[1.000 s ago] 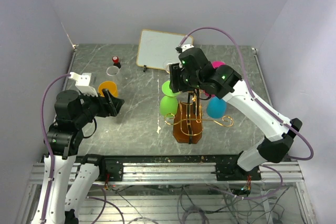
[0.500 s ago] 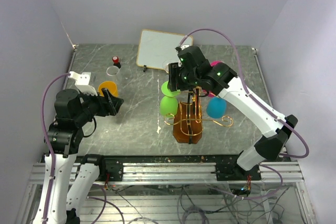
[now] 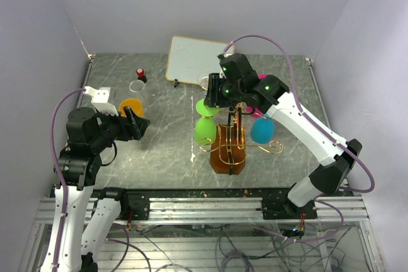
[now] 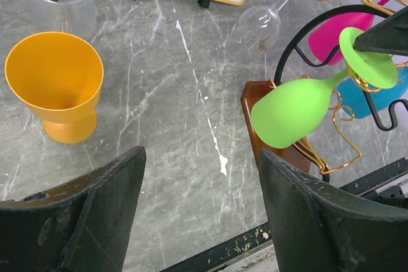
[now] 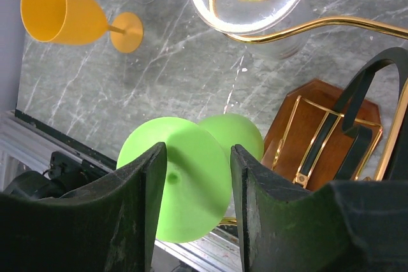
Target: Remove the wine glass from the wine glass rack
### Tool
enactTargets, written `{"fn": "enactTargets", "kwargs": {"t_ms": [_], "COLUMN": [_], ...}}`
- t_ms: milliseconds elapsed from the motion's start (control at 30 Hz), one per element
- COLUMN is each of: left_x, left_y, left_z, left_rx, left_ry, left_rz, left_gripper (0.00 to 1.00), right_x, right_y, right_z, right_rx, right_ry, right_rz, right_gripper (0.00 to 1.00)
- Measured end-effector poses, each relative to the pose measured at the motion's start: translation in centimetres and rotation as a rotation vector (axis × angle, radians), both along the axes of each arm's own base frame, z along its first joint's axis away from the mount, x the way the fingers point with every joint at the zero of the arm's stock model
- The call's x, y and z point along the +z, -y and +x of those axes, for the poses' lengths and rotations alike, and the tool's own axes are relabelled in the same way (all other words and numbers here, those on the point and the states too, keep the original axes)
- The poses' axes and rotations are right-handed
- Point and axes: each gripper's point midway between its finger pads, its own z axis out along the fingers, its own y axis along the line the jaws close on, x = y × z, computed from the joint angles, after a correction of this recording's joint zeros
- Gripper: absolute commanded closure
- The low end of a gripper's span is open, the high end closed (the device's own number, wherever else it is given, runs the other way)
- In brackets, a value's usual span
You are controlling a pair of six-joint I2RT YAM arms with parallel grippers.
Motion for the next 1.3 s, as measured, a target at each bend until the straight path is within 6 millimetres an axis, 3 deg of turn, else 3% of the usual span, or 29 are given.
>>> {"fn": "enactTargets", "kwargs": {"t_ms": [800, 1300], "left_x": [-0.2, -0.2], "left_y": [-0.1, 0.0], "left_z": [0.2, 0.2], "left_rx": [0.005, 0.001], "left_ry": [-0.008, -0.012], "left_rz": [0.0, -0.001], "left_gripper": [0.19, 0.19], "right_x": [-0.1, 0.7], "right_y": [0.6, 0.6], "right_z": [-1.6, -1.5], "right_rx": [-0.082, -0.125], "right_ry": [-0.075, -0.1], "right_rz": [0.169, 0.362], "right_gripper": [0.63, 0.66]}}
